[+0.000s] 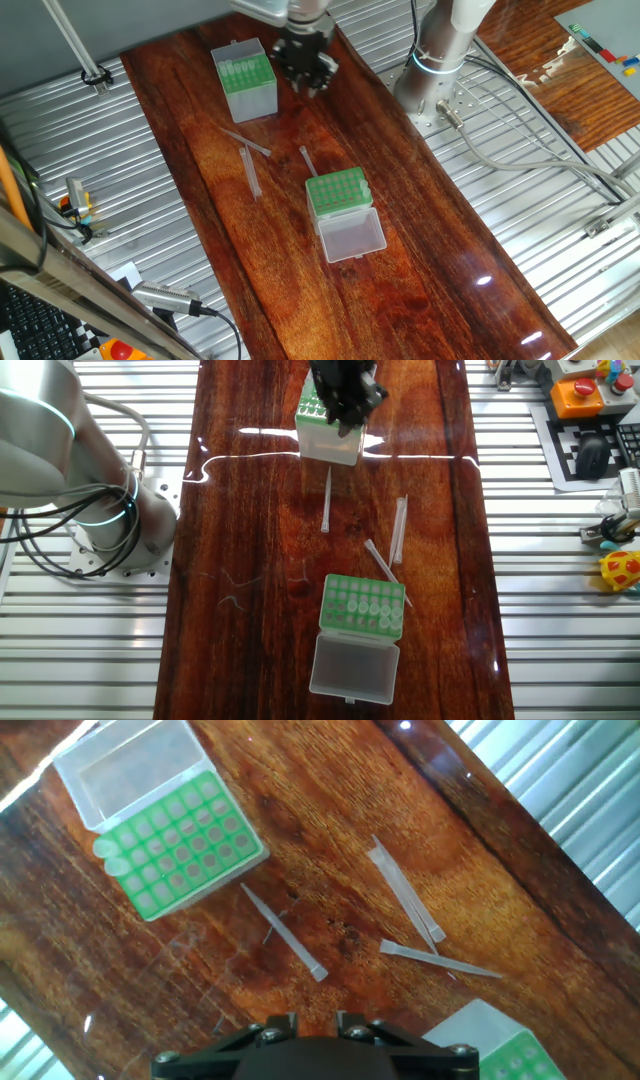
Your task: Transfer all large pipette tips from one holder to another
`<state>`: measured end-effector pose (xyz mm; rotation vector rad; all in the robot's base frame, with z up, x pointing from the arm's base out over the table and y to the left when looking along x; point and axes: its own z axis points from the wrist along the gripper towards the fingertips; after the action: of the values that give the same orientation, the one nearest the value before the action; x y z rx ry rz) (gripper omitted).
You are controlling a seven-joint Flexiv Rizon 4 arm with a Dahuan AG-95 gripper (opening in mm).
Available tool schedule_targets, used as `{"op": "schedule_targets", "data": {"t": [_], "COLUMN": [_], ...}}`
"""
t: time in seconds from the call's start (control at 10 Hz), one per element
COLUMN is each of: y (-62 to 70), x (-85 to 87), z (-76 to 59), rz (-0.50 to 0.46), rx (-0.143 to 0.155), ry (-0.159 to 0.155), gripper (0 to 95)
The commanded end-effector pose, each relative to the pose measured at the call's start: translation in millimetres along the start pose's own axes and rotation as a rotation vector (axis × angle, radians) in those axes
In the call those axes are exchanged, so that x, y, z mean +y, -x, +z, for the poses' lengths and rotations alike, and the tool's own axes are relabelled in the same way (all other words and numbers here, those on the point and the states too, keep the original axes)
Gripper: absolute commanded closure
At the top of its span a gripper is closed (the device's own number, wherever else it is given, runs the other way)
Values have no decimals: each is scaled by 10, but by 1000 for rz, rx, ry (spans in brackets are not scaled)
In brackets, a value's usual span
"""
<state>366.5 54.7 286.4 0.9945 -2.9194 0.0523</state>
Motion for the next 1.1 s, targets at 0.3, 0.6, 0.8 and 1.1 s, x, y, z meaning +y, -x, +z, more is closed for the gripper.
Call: {"op": "schedule_targets", "data": {"t": [0.3, 0.6, 0.8, 1.1], "y": [-38, -38, -3, 209], "x": [365, 365, 444, 1100], "z": [130, 130, 147, 259], "rz": [57, -136, -180, -154], "rx": [0, -17, -34, -6], "ry": [-19, 2, 42, 33], "gripper": [760, 760, 760, 570]}}
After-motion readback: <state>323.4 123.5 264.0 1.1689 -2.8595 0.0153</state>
